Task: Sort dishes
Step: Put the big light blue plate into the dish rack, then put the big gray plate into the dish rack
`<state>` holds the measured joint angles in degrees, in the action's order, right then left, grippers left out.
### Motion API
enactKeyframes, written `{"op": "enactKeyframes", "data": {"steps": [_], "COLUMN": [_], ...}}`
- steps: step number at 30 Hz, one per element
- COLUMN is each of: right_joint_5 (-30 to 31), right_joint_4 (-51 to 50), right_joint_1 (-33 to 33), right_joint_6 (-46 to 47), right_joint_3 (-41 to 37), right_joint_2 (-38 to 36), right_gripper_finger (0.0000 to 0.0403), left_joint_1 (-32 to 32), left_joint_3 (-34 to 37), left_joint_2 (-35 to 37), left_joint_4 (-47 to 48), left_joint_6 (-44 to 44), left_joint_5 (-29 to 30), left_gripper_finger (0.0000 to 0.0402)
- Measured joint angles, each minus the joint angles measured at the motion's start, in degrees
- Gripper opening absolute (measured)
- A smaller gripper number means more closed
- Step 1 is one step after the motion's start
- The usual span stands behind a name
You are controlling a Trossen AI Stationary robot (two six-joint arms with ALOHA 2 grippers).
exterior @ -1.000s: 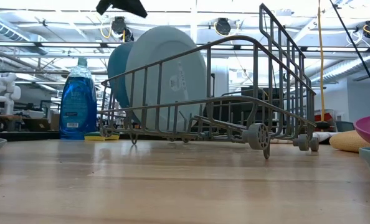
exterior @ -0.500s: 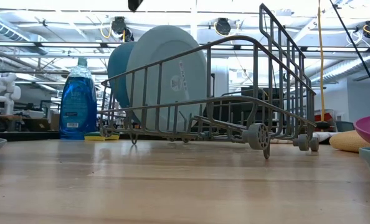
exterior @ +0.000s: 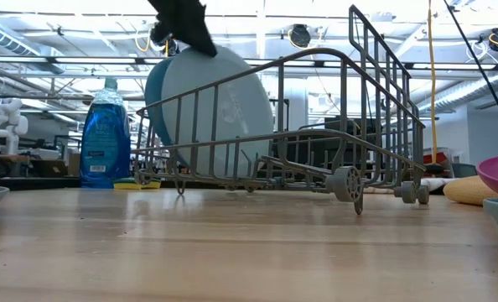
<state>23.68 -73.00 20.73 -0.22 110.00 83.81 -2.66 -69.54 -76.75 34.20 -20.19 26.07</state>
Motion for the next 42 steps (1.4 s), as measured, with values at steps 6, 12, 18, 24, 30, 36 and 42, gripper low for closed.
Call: {"op": "enactKeyframes", "data": {"steps": [6,12,18,24,30,36,42], "right_joint_5": [0.0,0.0,0.0,0.0,0.0,0.02,0.01], "right_joint_4": [-0.05,-0.21,-1.38,-2.04,-2.05,-1.69,-1.69], "right_joint_1": [0.0,0.0,0.0,0.0,0.0,0.0,0.0], "right_joint_6": [0.82,0.81,0.84,0.83,0.83,0.58,0.4], "right_joint_3": [0.0,0.0,0.0,0.0,0.0,0.0,0.0], "right_joint_2": [0.0,0.0,0.0,0.0,0.0,0.0,0.0], "right_gripper_finger": [0.0217,0.0217,0.0217,0.0217,0.0217,0.0217,0.0217], "left_joint_1": [-1.44,-0.11,5.22,15.59,29.97,37.86,42.75], "left_joint_3": [0.0,0.0,-1.07,-1.14,-1.01,-1.01,-1.01], "left_joint_2": [0.39,4.41,11.52,10.39,2.07,-7.45,-16.13], "left_joint_4": [3.67,1.78,2.22,13.52,23.91,19.52,16.99], "left_joint_6": [-1.96,-0.24,5.79,2.01,-6.64,-11.86,-19.58], "left_joint_5": [1.81,1.63,-10.0,-19.21,-22.8,-25.5,-30.27], "left_gripper_finger": [0.0001,0.0001,0.0001,0.0001,0.0001,0.0001,0.0043]}}
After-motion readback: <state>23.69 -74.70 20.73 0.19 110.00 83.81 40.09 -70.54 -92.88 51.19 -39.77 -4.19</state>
